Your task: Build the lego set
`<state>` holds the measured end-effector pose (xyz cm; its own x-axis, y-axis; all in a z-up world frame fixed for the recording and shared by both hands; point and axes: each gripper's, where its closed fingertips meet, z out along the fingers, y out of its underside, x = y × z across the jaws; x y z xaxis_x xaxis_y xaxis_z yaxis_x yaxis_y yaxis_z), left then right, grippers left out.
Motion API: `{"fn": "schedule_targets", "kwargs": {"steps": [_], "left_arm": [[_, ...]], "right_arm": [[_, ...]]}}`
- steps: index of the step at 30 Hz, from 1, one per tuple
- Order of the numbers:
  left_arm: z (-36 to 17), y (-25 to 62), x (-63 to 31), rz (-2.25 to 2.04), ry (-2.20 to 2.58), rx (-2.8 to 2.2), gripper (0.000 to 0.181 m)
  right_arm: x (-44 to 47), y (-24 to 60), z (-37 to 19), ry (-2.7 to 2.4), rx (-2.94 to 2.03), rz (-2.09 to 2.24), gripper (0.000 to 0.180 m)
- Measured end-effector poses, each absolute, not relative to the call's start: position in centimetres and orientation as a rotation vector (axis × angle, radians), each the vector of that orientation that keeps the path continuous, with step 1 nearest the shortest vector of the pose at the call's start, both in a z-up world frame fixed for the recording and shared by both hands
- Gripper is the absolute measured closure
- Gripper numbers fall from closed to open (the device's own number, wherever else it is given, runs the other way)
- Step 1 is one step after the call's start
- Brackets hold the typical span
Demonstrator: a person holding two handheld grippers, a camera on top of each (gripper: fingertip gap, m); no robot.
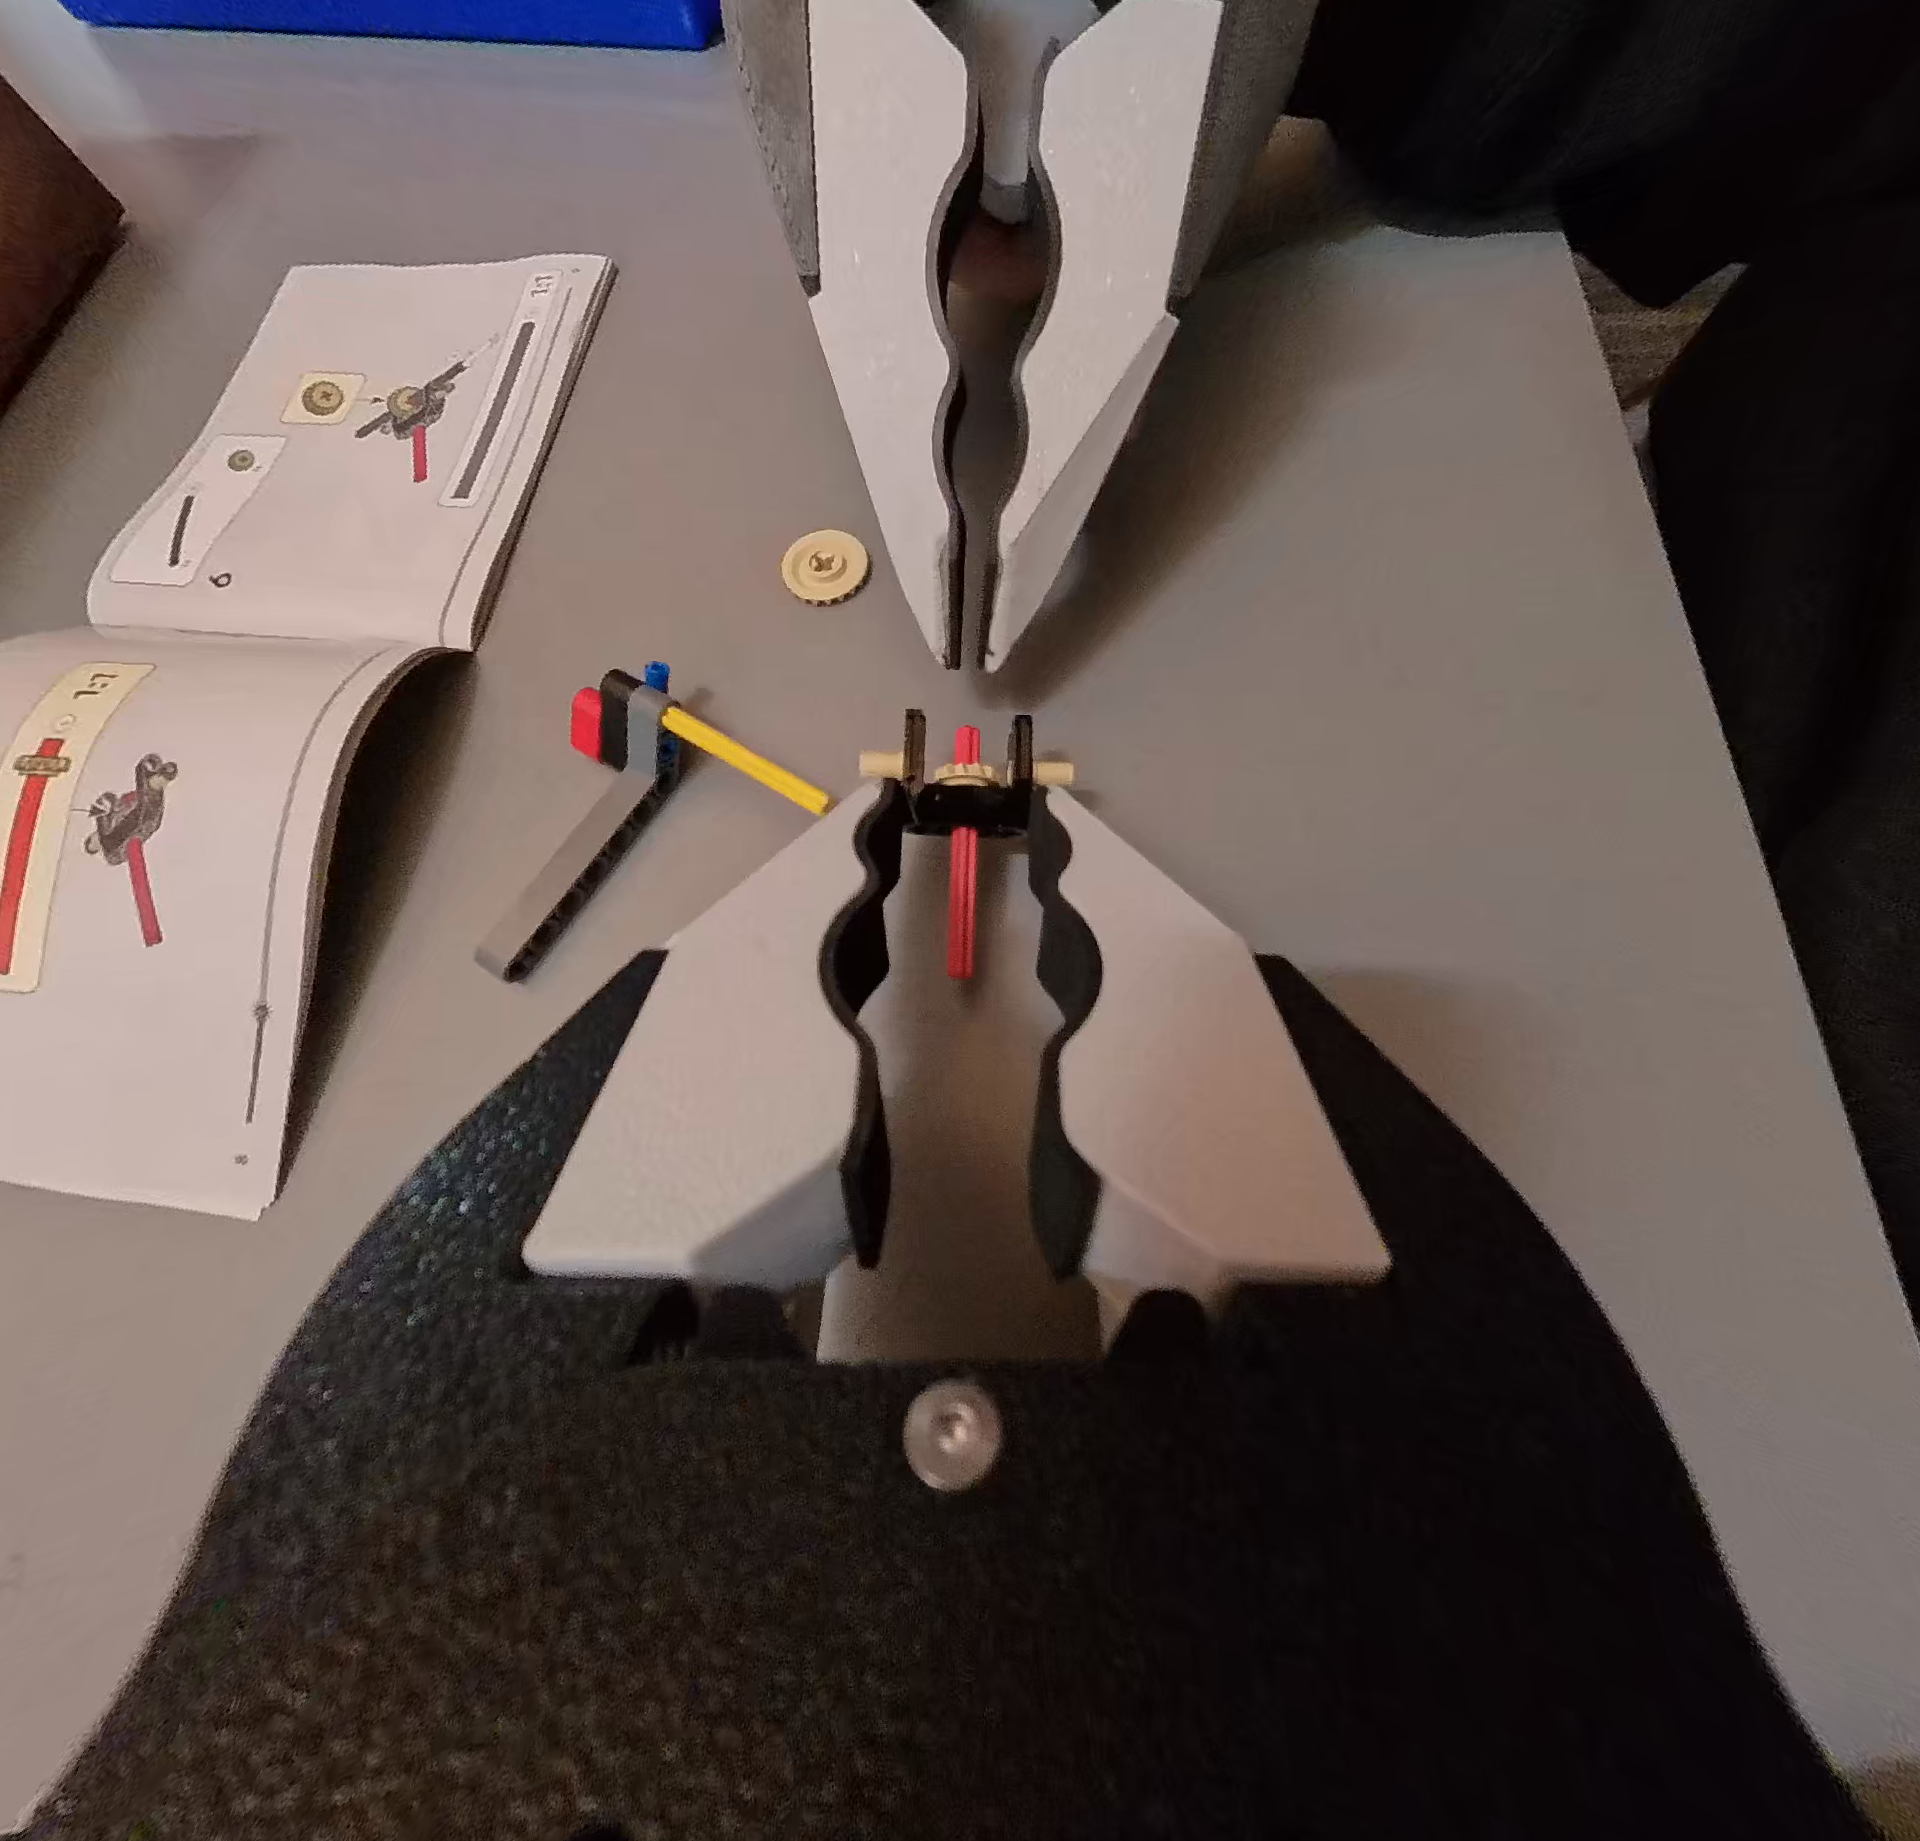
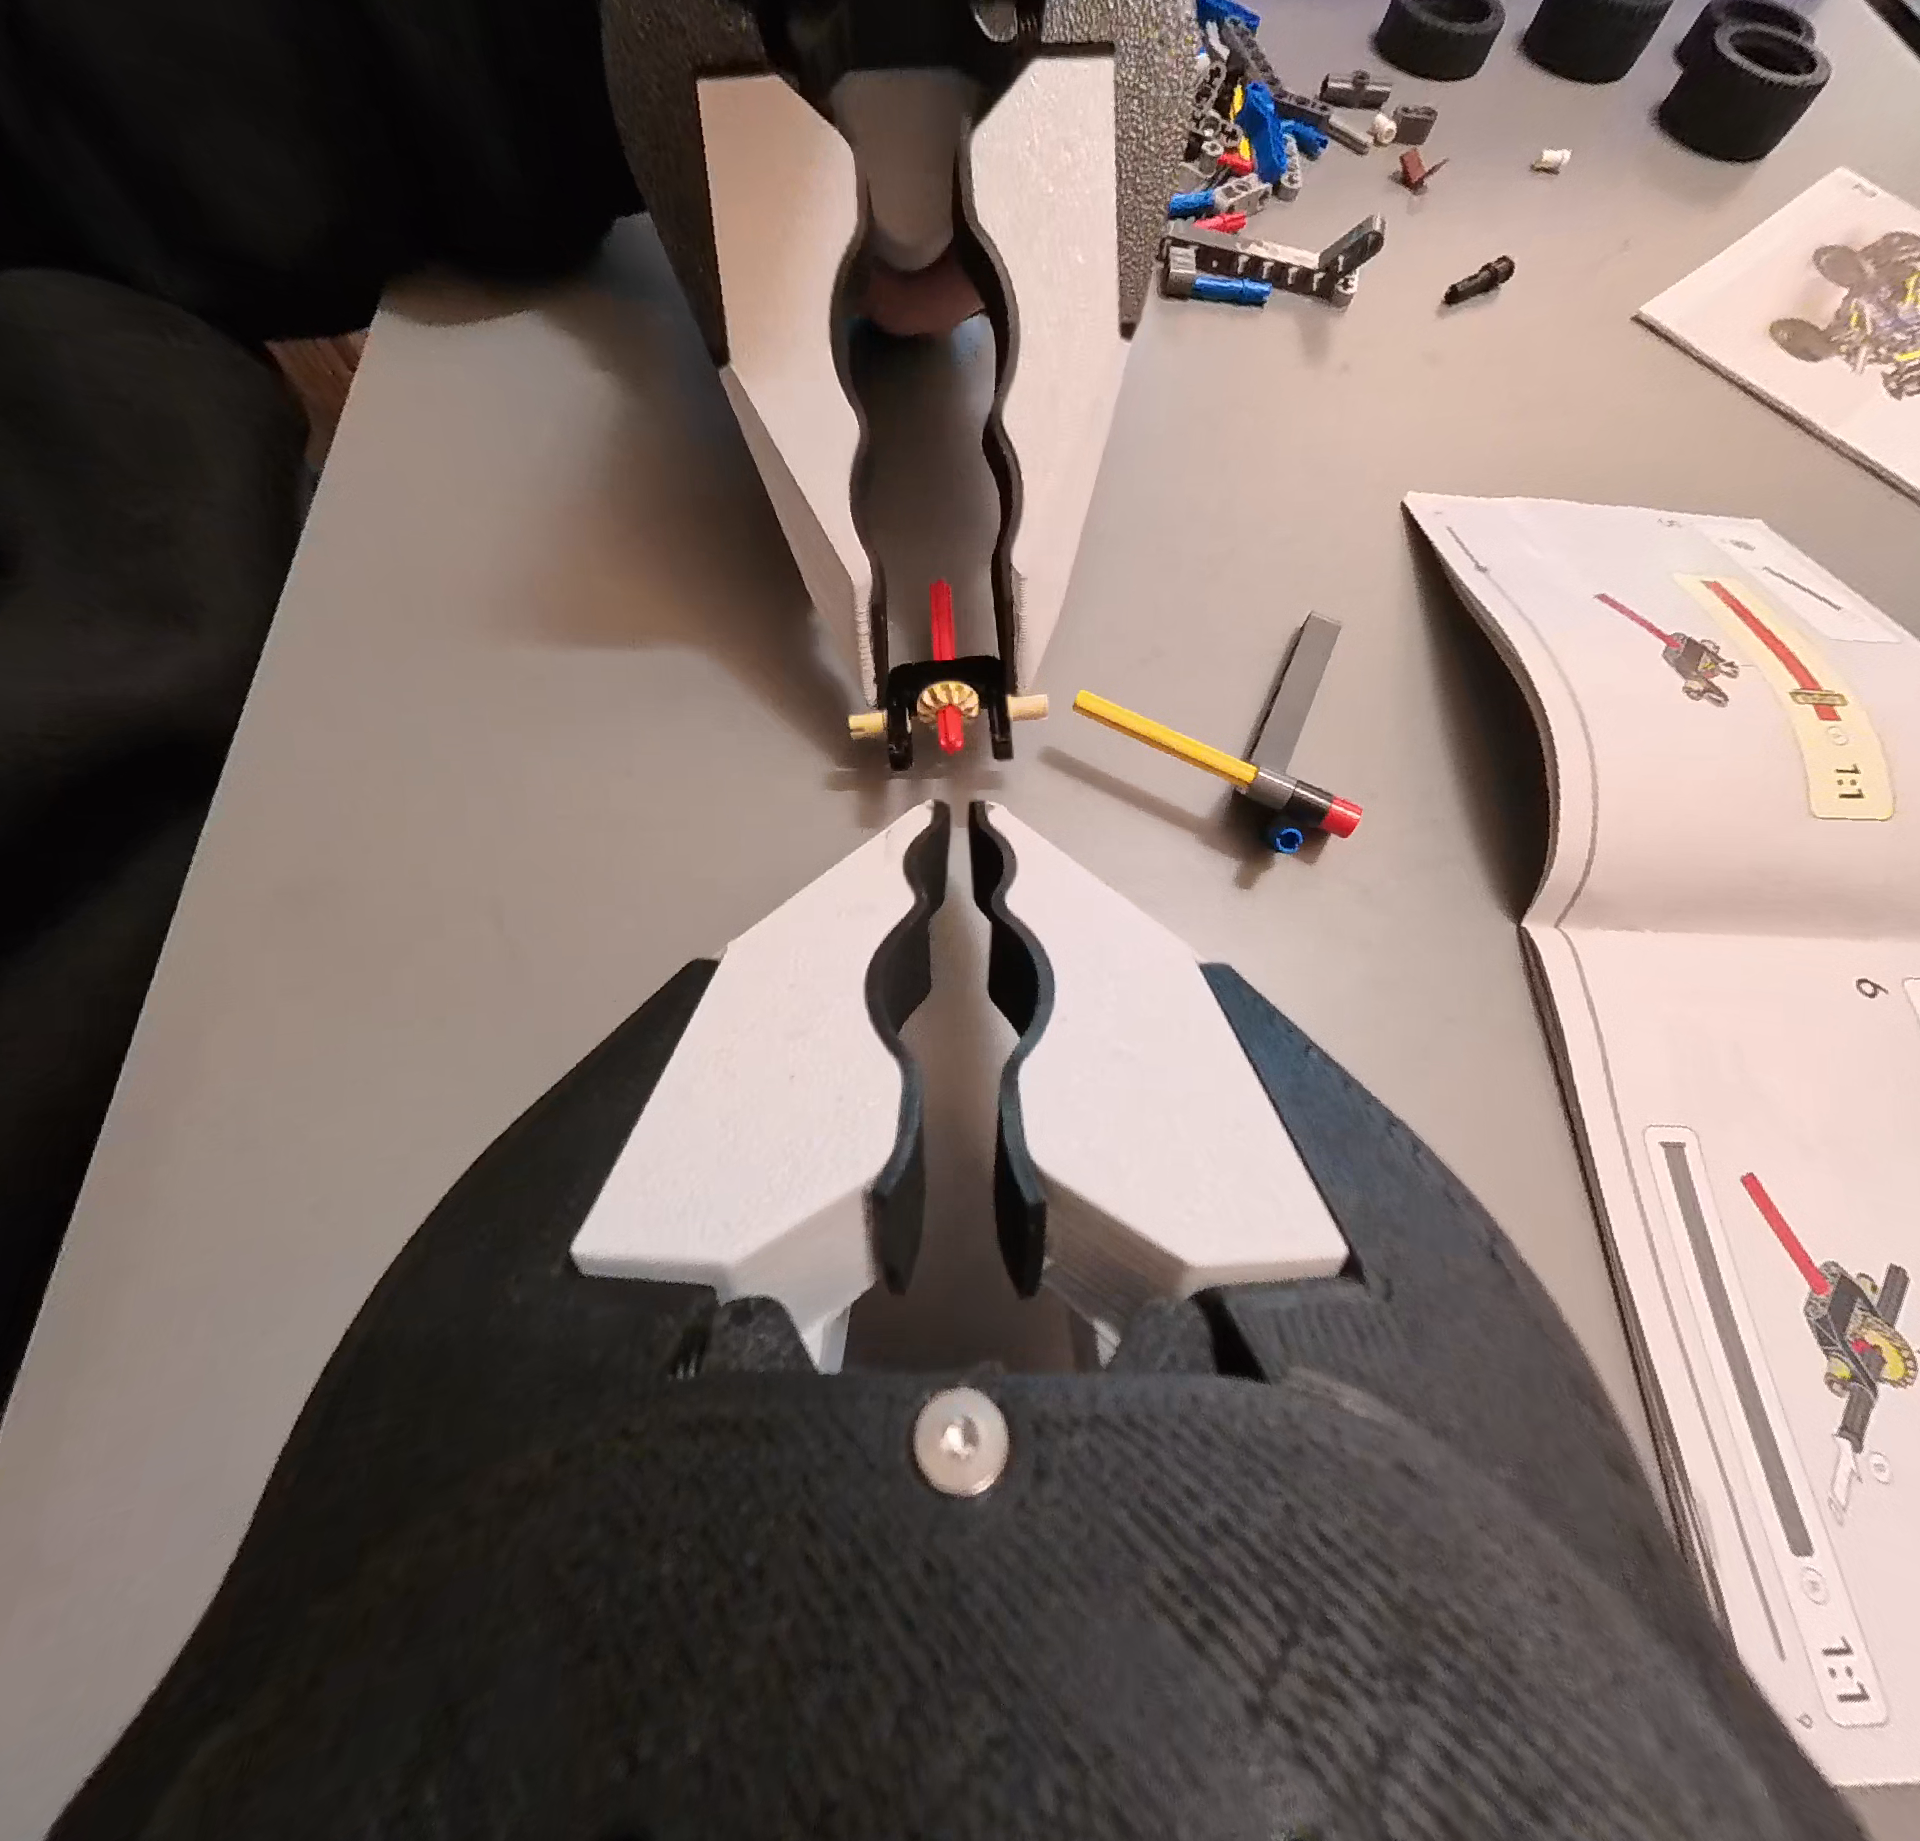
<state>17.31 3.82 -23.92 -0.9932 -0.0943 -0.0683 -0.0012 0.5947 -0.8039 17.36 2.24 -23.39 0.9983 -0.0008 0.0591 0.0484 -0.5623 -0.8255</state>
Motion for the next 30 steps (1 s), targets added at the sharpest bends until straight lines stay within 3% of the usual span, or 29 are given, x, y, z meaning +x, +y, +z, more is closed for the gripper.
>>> {"fn": "schedule_targets", "kwargs": {"steps": [1, 30], "left_arm": [[-23.9, 3.8, 17.3, -1.367, 2.714, -0.086, 0.158], [-24.0, 4.0, 17.5, -1.378, 2.737, -0.135, 0.158]], "right_arm": [[17.4, 2.2, -23.5, -0.032, -2.171, -0.065, 0.178], [17.0, 2.0, -25.3, -0.051, -2.284, -0.038, 0.177]]}}
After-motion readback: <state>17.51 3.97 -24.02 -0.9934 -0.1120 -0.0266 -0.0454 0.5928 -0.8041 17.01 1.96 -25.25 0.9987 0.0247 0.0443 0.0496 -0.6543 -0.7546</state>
